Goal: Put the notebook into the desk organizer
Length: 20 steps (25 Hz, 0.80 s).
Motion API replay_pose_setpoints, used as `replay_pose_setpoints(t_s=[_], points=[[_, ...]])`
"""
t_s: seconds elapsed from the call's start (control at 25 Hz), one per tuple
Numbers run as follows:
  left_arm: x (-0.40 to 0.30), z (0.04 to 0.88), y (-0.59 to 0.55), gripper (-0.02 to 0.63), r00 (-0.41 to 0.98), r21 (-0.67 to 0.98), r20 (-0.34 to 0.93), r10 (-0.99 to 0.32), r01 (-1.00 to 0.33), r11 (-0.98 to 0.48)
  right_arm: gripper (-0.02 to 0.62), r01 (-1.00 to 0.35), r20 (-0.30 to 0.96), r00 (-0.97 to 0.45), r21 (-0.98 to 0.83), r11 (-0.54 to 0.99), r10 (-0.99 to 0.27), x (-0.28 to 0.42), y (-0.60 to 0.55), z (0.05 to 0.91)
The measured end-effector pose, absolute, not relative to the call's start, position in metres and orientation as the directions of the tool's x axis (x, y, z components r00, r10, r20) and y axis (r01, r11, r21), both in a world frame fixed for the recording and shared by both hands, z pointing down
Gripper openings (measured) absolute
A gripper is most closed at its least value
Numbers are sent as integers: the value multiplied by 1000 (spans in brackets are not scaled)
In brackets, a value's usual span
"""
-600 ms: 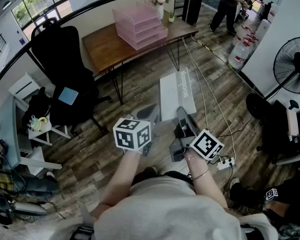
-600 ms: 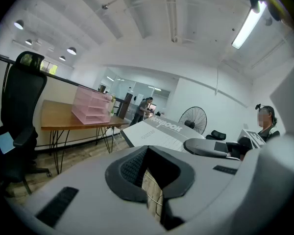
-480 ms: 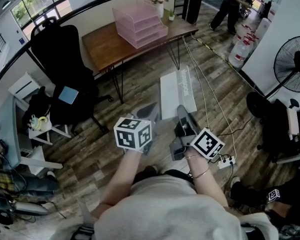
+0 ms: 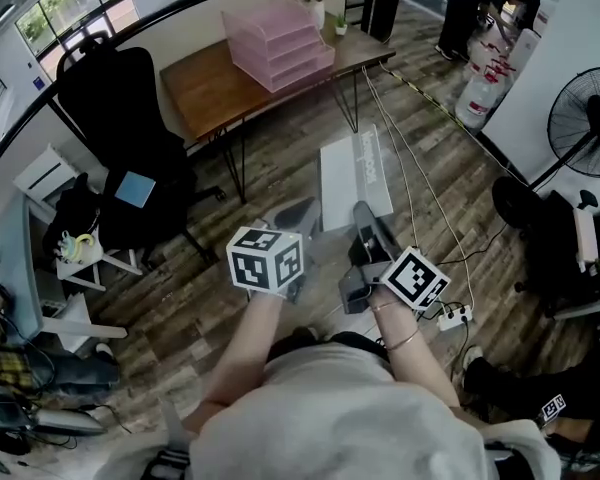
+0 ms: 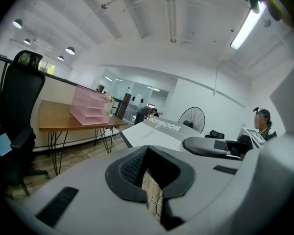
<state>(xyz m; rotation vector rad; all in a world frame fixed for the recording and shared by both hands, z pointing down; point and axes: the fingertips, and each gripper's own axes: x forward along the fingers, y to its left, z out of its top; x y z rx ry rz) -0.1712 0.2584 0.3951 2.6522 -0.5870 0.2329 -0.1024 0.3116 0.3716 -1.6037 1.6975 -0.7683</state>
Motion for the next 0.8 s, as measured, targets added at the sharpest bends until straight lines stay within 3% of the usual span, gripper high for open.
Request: replay_pose_setpoints(t_s=[0.56, 0.8], points=[[-168, 408, 250, 12, 935, 428, 239, -263, -345, -835, 5, -655, -44, -33, -753, 55, -998, -117, 301, 383], [-164, 424, 229, 12, 912, 424, 284, -297, -397, -814, 6, -611, -34, -34, -790, 48, -999, -101, 280, 394]])
